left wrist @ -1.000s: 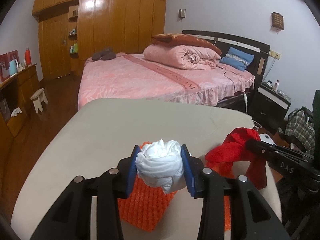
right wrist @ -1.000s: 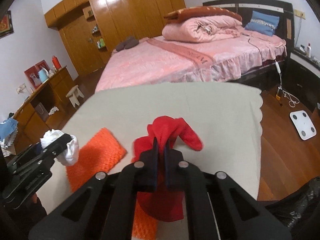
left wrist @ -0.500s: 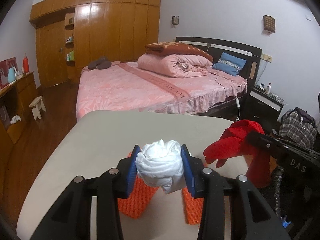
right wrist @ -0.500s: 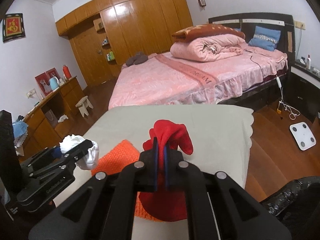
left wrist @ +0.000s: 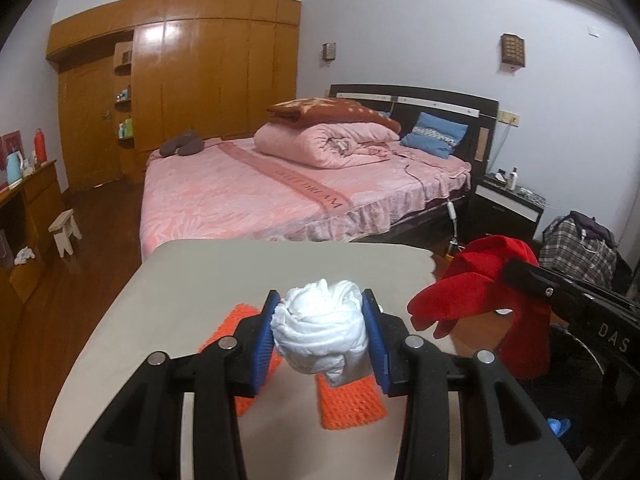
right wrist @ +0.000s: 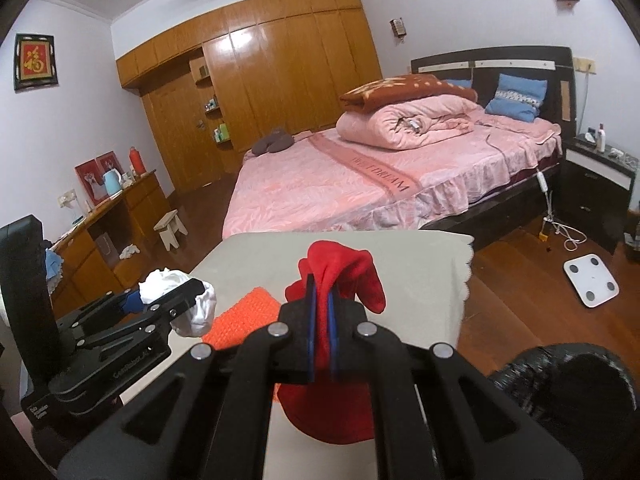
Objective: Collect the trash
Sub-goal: 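Carry the white cloth and red cloth over the bin and release them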
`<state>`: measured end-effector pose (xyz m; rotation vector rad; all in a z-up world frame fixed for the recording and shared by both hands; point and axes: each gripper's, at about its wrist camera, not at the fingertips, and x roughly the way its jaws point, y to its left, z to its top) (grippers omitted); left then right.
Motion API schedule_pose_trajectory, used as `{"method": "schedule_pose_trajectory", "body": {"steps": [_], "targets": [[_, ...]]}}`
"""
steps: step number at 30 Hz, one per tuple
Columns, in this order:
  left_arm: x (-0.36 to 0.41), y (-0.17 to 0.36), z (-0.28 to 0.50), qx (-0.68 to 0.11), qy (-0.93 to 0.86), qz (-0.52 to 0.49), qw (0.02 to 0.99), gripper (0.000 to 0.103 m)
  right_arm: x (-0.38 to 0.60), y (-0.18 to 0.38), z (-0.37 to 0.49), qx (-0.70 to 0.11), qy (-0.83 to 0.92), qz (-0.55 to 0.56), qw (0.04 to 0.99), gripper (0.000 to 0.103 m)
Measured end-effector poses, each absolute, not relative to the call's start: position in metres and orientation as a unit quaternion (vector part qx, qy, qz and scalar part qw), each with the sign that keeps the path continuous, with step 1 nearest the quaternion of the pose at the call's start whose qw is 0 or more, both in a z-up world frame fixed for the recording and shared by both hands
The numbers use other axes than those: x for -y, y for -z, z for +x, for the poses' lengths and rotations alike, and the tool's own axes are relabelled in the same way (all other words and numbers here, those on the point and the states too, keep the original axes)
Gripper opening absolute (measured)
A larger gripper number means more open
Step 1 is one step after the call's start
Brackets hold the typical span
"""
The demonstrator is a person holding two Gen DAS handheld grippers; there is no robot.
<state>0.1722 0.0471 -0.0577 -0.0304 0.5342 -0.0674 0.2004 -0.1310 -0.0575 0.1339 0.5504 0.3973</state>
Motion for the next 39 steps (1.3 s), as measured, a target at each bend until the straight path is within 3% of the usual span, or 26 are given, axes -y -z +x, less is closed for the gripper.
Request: {"method": "schedule_pose_trajectory", "body": {"steps": [19, 39], "targets": [[0.059, 0.042, 0.126, -0.260, 0.145, -0.004, 0.955, 0.041, 0.229, 0.044, 0.113, -0.260, -0.109, 0.050, 0.958, 0.004], [0.179, 0.067, 0.110, -0.275, 0.269, 0.028, 0.923, 0.041, 0.335, 0.084, 0.062, -0.295, 0.008, 0.073, 0.953, 0.004]]}}
